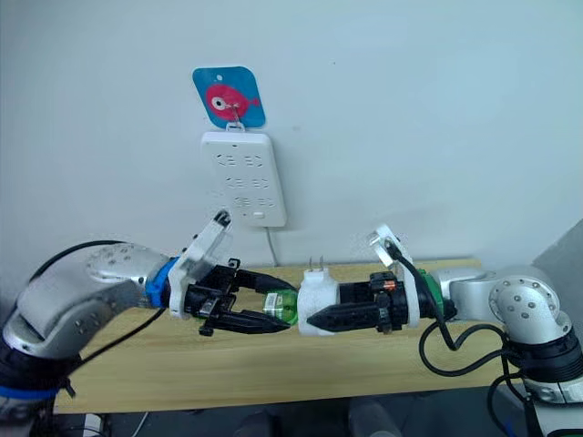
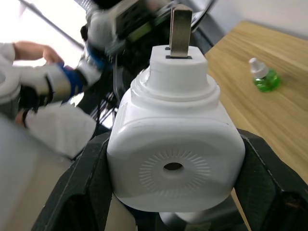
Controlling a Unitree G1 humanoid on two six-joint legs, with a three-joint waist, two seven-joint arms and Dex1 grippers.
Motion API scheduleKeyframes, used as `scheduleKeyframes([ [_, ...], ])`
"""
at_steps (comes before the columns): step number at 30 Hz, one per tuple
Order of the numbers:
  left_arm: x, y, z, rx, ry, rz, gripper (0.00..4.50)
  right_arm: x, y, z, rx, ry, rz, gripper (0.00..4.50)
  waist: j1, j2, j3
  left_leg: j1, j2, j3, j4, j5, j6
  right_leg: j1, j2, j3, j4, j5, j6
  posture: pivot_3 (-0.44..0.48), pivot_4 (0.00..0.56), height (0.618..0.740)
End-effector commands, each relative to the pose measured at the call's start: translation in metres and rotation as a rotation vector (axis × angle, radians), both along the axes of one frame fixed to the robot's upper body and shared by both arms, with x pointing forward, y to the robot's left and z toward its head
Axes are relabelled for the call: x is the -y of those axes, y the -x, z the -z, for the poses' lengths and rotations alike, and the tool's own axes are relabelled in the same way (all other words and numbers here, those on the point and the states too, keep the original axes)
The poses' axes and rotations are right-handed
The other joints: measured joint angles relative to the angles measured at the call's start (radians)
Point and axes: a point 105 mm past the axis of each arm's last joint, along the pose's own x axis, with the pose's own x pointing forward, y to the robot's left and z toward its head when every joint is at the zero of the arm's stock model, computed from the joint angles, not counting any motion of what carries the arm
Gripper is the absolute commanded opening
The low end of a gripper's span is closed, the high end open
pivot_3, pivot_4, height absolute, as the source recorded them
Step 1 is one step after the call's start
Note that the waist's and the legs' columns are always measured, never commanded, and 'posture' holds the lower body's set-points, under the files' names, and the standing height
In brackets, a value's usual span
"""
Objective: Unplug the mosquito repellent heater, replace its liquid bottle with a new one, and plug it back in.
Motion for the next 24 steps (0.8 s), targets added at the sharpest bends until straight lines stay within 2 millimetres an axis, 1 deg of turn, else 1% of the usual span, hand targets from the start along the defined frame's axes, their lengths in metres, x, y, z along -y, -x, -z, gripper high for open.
scheduleKeyframes([
  [1,-0.006,-0.012,0.006,-0.045,-0.044,-0.071,2.26,-0.004,0.013,-0.009,0.039,-0.024,-0.083,2.99,-0.002,0.000,0.000,0.000,0.000,0.000,0.000,0.000,0.000,0.000,0.000,0.000,0.000,0.000,-0.001,-0.104,0.100,0.735],
  [4,-0.006,-0.014,0.011,0.021,-0.049,-0.075,2.26,-0.004,0.011,-0.009,0.040,-0.031,-0.071,2.99,-0.003,0.000,0.000,0.000,0.000,0.000,0.000,0.000,0.000,0.000,0.000,0.001,0.000,0.002,-0.004,-0.107,0.098,0.735],
  [6,-0.006,-0.008,0.012,0.043,-0.046,-0.032,2.98,-0.004,0.010,-0.009,0.037,-0.035,-0.064,2.99,-0.002,0.000,0.000,0.000,0.000,0.001,0.000,0.000,0.000,0.000,0.000,0.001,0.000,0.002,-0.004,-0.107,0.098,0.735],
  [7,-0.006,-0.005,0.012,0.079,-0.047,-0.007,3.20,-0.004,0.009,-0.009,0.032,-0.040,-0.056,2.99,-0.001,0.000,0.000,0.000,0.000,0.001,0.000,0.000,0.000,0.000,0.000,0.001,0.000,0.002,-0.004,-0.107,0.098,0.735],
  [9,-0.007,-0.001,0.012,0.149,-0.047,0.020,3.83,-0.003,0.006,-0.010,0.018,-0.049,-0.037,2.99,-0.001,0.000,0.000,0.000,0.000,0.001,0.000,0.000,0.000,0.000,0.000,0.002,0.000,0.002,-0.004,-0.107,0.098,0.735],
  [13,-0.012,-0.001,0.010,0.210,-0.043,0.011,3.83,-0.001,0.002,-0.010,0.000,-0.053,-0.018,2.99,0.002,0.000,0.000,0.000,0.000,0.002,0.001,0.000,0.000,0.000,0.000,0.003,0.000,0.002,-0.004,-0.097,0.102,0.735],
  [15,-0.016,-0.006,0.009,0.271,-0.052,-0.028,3.83,0.001,0.000,-0.008,-0.013,-0.048,-0.006,2.99,0.002,0.000,0.000,0.000,0.000,0.002,0.001,0.000,0.000,0.000,0.000,0.003,0.000,0.002,-0.004,-0.095,0.102,0.735],
  [18,-0.020,-0.012,0.007,0.390,-0.037,-0.091,3.83,0.003,-0.004,-0.007,-0.025,-0.047,0.014,2.99,0.002,0.000,0.000,0.000,0.000,0.002,0.000,0.000,0.000,0.000,0.000,0.003,0.000,0.002,-0.004,-0.093,0.103,0.735],
  [20,-0.022,-0.010,0.011,0.511,-0.038,-0.093,3.83,0.005,-0.008,-0.007,-0.035,-0.051,0.033,2.99,0.002,0.000,0.000,0.000,0.000,0.002,0.000,0.000,0.000,-0.001,0.000,0.003,0.000,0.002,-0.004,-0.093,0.104,0.735],
  [22,-0.022,-0.007,0.011,0.590,-0.007,-0.107,3.83,0.006,-0.011,-0.007,-0.043,-0.057,0.048,2.99,0.002,0.000,0.000,0.000,0.000,0.003,0.000,0.000,0.000,-0.001,0.000,0.004,-0.001,0.002,-0.004,-0.092,0.103,0.735],
  [24,-0.019,-0.006,0.012,0.723,0.040,-0.109,3.83,0.006,-0.013,-0.008,-0.048,-0.063,0.055,2.99,0.003,0.000,0.000,0.000,0.000,0.003,0.000,0.000,0.000,-0.001,0.000,0.004,-0.001,0.002,-0.004,-0.087,0.103,0.735],
])
